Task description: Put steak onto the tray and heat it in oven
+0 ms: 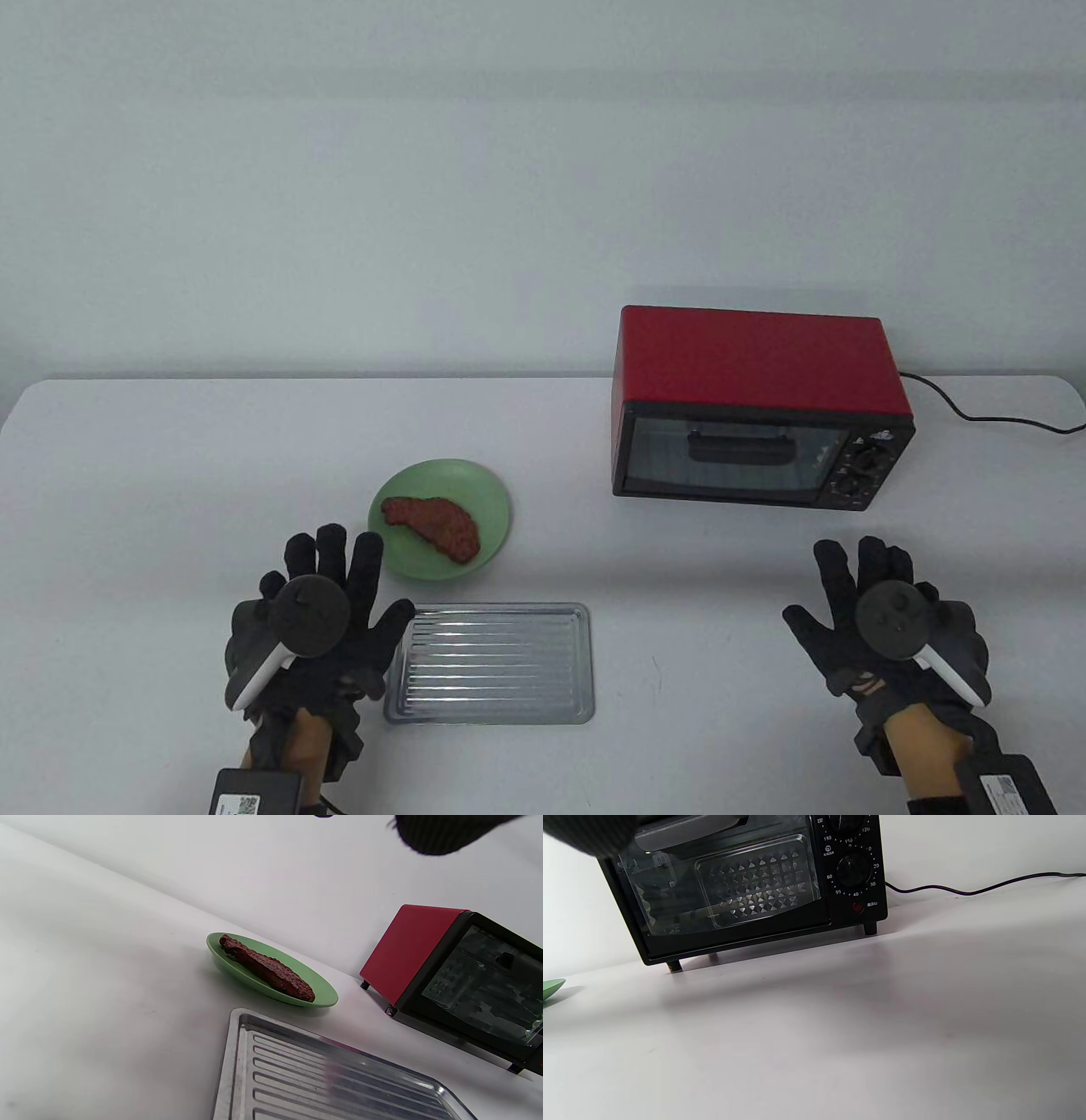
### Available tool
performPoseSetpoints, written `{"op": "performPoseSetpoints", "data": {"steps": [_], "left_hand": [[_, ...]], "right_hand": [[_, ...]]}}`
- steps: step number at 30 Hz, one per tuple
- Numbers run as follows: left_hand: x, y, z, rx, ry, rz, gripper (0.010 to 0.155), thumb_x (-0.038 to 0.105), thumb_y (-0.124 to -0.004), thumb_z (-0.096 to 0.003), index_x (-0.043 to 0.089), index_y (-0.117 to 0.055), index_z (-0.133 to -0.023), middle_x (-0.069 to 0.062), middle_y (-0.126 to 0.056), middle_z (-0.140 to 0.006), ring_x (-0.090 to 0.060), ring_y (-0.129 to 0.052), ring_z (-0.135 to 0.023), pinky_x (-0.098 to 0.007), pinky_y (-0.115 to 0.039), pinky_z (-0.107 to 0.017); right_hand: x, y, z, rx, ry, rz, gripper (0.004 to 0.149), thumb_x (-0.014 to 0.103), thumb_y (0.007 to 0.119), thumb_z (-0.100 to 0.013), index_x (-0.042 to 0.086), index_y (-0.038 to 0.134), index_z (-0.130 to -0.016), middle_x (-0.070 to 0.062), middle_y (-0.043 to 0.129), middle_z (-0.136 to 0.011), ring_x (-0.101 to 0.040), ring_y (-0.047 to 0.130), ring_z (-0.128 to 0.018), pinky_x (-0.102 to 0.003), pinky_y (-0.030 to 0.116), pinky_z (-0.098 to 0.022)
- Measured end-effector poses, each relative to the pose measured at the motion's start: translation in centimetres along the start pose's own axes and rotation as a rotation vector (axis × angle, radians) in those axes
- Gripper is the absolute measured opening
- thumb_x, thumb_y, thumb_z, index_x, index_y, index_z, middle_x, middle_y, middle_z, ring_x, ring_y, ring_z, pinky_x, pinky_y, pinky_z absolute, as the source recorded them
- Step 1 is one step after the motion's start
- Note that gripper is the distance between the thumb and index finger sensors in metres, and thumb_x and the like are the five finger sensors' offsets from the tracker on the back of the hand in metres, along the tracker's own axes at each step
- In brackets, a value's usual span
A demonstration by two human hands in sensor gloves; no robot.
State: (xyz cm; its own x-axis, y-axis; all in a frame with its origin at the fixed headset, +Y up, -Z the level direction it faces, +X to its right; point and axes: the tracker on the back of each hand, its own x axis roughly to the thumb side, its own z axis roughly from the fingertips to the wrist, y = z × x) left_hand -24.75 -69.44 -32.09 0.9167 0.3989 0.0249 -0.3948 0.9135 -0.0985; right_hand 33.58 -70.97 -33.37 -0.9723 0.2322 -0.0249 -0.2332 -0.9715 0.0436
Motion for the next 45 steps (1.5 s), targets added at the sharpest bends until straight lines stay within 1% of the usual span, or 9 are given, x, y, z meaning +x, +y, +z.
{"op": "performPoseSetpoints", "data": {"steps": [5, 8, 12, 15, 20, 29, 35, 39, 45], "left_hand": [[0.0, 0.0, 0.0, 0.001, -0.003, 0.001, 0.084, 0.077, -0.056, -0.0429, 0.045, -0.024, -0.114, 0.003, -0.007, -0.121, -0.037, -0.003, -0.116, -0.062, -0.011, -0.075], [0.0, 0.1, 0.0, -0.001, 0.000, 0.005, 0.084, 0.077, -0.056, -0.0431, 0.044, -0.023, -0.114, 0.002, -0.007, -0.121, -0.037, -0.003, -0.116, -0.062, -0.011, -0.075], [0.1, 0.4, 0.3, 0.017, -0.006, 0.023, 0.084, 0.077, -0.056, -0.0432, 0.044, -0.024, -0.114, 0.002, -0.008, -0.121, -0.037, -0.004, -0.116, -0.062, -0.011, -0.076], [0.1, 0.6, 0.3, 0.019, -0.010, 0.027, 0.084, 0.077, -0.056, -0.0433, 0.044, -0.025, -0.114, 0.002, -0.008, -0.121, -0.037, -0.004, -0.116, -0.062, -0.012, -0.076], [-0.3, 0.6, 0.2, 0.005, -0.001, 0.041, 0.083, 0.076, -0.055, -0.0439, 0.043, -0.025, -0.114, 0.001, -0.008, -0.121, -0.038, -0.004, -0.116, -0.062, -0.013, -0.076], [-0.2, 0.5, 0.2, -0.008, 0.003, 0.044, 0.083, 0.076, -0.055, -0.0443, 0.043, -0.025, -0.114, 0.001, -0.009, -0.121, -0.038, -0.005, -0.115, -0.062, -0.014, -0.076], [-0.5, 0.5, 0.1, -0.016, 0.012, 0.054, 0.083, 0.075, -0.055, -0.0447, 0.042, -0.025, -0.114, 0.000, -0.009, -0.121, -0.038, -0.005, -0.115, -0.062, -0.015, -0.077], [-0.5, 0.3, -0.1, -0.032, 0.018, 0.057, 0.082, 0.075, -0.055, -0.0447, 0.042, -0.025, -0.114, 0.000, -0.010, -0.121, -0.038, -0.006, -0.115, -0.061, -0.015, -0.077], [-0.5, 0.3, -0.1, -0.038, 0.017, 0.055, 0.082, 0.075, -0.055, -0.0448, 0.042, -0.025, -0.114, 0.000, -0.010, -0.121, -0.038, -0.006, -0.115, -0.061, -0.016, -0.077]], "right_hand": [[0.0, -0.2, 0.3, -0.039, -0.022, -0.109, 0.083, 0.075, 0.062, -0.053, 0.028, 0.030, -0.114, -0.017, 0.023, -0.117, -0.045, 0.026, -0.108, -0.068, 0.038, -0.070], [-0.9, -0.4, 0.2, -0.040, 0.005, -0.442, 0.079, 0.071, 0.064, -0.054, 0.023, 0.041, -0.112, -0.017, 0.036, -0.116, -0.044, 0.042, -0.108, -0.066, 0.053, -0.071], [-1.9, -0.2, -1.1, 0.044, 0.055, -0.926, 0.077, 0.068, 0.065, -0.056, 0.021, 0.043, -0.112, -0.016, 0.042, -0.116, -0.042, 0.050, -0.108, -0.062, 0.061, -0.071], [-1.9, -0.9, -2.8, 0.010, 0.089, -1.038, 0.075, 0.067, 0.064, -0.057, 0.018, 0.045, -0.110, -0.014, 0.047, -0.114, -0.040, 0.058, -0.104, -0.060, 0.063, -0.070], [-0.9, -2.2, -6.5, 0.002, 0.195, -1.033, 0.073, 0.067, 0.060, -0.059, 0.019, 0.042, -0.111, -0.010, 0.049, -0.115, -0.033, 0.062, -0.103, -0.056, 0.065, -0.071], [1.0, -1.1, -10.9, 0.081, 0.242, -1.122, 0.075, 0.065, 0.054, -0.064, 0.024, 0.021, -0.117, -0.004, 0.040, -0.118, -0.027, 0.062, -0.100, -0.050, 0.065, -0.072], [0.8, -1.0, -11.0, 0.097, 0.228, -1.184, 0.073, 0.063, 0.056, -0.064, 0.024, 0.025, -0.117, -0.005, 0.044, -0.116, -0.028, 0.064, -0.097, -0.052, 0.064, -0.072], [0.1, -0.9, -10.1, 0.095, 0.192, -1.181, 0.072, 0.063, 0.059, -0.061, 0.018, 0.039, -0.114, -0.010, 0.052, -0.112, -0.032, 0.067, -0.094, -0.054, 0.065, -0.068], [-0.4, -0.8, -7.5, 0.113, 0.152, -0.977, 0.070, 0.063, 0.061, -0.060, 0.015, 0.049, -0.110, -0.012, 0.059, -0.108, -0.035, 0.070, -0.092, -0.055, 0.067, -0.066]]}}
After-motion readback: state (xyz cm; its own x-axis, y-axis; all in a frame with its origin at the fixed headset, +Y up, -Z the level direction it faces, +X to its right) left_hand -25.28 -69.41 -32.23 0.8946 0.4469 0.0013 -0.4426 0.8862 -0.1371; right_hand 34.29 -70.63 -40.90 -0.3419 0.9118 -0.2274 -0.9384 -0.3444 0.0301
